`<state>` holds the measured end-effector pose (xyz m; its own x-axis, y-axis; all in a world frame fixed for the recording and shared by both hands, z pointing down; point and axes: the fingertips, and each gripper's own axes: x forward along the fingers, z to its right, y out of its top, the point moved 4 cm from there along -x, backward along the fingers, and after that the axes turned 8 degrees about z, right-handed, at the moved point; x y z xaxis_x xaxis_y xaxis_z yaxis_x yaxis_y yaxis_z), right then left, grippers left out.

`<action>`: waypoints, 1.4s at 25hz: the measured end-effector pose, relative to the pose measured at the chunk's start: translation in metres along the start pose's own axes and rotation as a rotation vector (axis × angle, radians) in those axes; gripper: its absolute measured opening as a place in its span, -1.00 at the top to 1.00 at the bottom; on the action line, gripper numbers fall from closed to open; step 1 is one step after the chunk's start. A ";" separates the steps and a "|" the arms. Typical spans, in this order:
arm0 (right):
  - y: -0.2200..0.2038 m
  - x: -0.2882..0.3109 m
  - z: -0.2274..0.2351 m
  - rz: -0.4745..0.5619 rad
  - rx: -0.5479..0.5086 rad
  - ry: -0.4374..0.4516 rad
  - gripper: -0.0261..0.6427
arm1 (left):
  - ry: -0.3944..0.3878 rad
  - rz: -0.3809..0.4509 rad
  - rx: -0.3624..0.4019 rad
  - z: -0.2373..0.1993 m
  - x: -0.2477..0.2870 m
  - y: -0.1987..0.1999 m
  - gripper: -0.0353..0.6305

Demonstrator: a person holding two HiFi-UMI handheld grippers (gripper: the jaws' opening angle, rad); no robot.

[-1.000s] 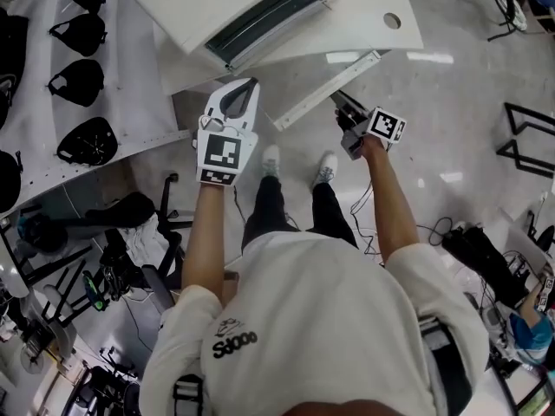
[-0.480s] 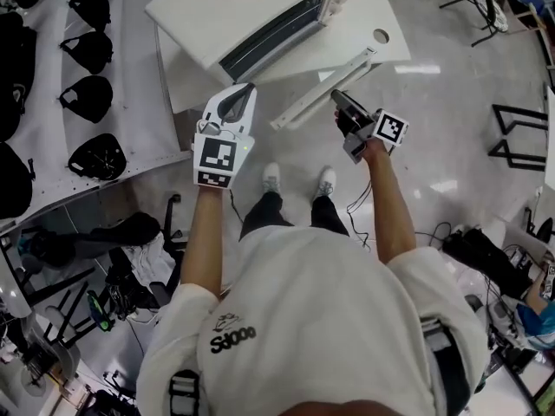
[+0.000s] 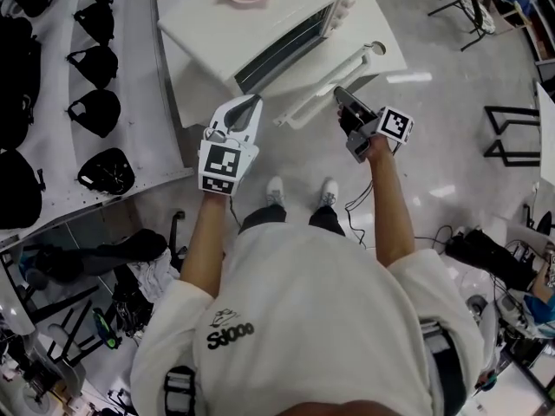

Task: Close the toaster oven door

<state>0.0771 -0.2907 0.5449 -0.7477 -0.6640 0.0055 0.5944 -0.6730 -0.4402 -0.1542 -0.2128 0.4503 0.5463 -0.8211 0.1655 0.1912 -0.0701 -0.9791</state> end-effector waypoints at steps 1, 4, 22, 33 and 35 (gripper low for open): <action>0.002 0.004 -0.003 0.011 0.006 -0.005 0.60 | -0.001 0.005 0.001 -0.003 -0.002 0.000 0.84; 0.008 0.019 -0.013 0.018 0.021 -0.031 0.60 | 0.005 0.007 0.000 -0.012 -0.011 -0.003 0.84; 0.034 0.114 -0.063 0.029 -0.026 -0.047 0.56 | 0.084 0.001 -0.015 -0.037 -0.057 -0.013 0.84; 0.059 0.082 -0.083 0.081 -0.338 -0.069 0.47 | 0.126 -0.002 0.006 -0.031 -0.049 0.003 0.84; 0.076 0.060 -0.092 0.100 -0.468 -0.093 0.51 | 0.121 0.010 0.025 -0.026 -0.038 0.014 0.84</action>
<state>0.0504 -0.3516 0.4287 -0.6516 -0.7585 0.0138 0.4488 -0.4001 -0.7991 -0.1936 -0.1971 0.4275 0.4463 -0.8841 0.1385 0.2071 -0.0485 -0.9771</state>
